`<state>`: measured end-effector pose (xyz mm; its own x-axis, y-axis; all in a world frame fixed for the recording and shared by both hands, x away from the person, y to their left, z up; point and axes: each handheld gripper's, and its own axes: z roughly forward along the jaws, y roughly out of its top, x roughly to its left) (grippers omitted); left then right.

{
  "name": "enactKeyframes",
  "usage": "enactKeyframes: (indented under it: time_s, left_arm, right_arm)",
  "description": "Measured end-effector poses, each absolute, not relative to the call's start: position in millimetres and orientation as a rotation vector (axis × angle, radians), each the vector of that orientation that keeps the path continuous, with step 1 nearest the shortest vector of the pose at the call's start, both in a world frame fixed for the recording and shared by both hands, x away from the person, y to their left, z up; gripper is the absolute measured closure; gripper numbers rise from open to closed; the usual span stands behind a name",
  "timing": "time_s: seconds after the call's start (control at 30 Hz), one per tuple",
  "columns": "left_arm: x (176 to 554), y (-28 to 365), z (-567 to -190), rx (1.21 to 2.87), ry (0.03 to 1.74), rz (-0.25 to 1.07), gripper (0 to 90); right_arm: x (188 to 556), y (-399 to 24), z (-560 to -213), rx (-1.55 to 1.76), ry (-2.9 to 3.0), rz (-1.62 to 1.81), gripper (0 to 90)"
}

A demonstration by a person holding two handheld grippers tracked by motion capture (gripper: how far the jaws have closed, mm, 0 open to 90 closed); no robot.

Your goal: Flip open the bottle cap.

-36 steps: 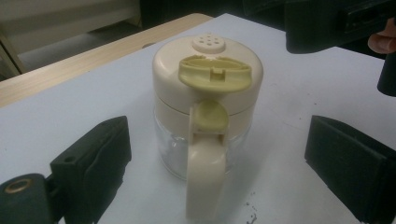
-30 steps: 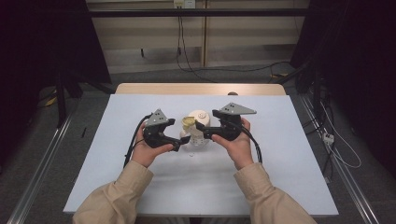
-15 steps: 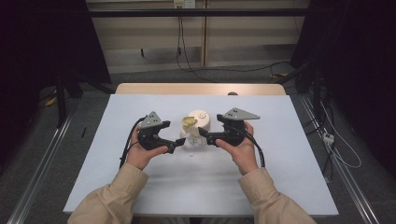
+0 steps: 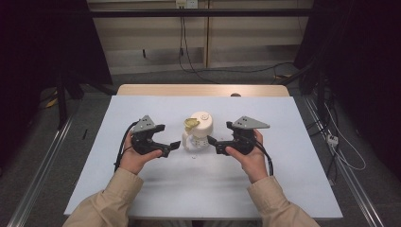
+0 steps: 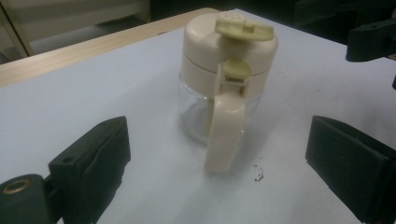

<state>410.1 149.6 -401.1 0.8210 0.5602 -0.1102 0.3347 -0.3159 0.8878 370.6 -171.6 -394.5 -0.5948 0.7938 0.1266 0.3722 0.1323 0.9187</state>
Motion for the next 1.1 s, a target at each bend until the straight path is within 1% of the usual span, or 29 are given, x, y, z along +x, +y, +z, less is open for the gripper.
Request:
enactKeyframes:
  time_s: [1.1]
  left_arm:
    - [392.5, 184.9, -411.9, 1.935, 0.699, 0.297, 6.5]
  right_arm:
    - [332.2, -212.3, -418.7, 1.115, 2.018, 1.400, 6.1]
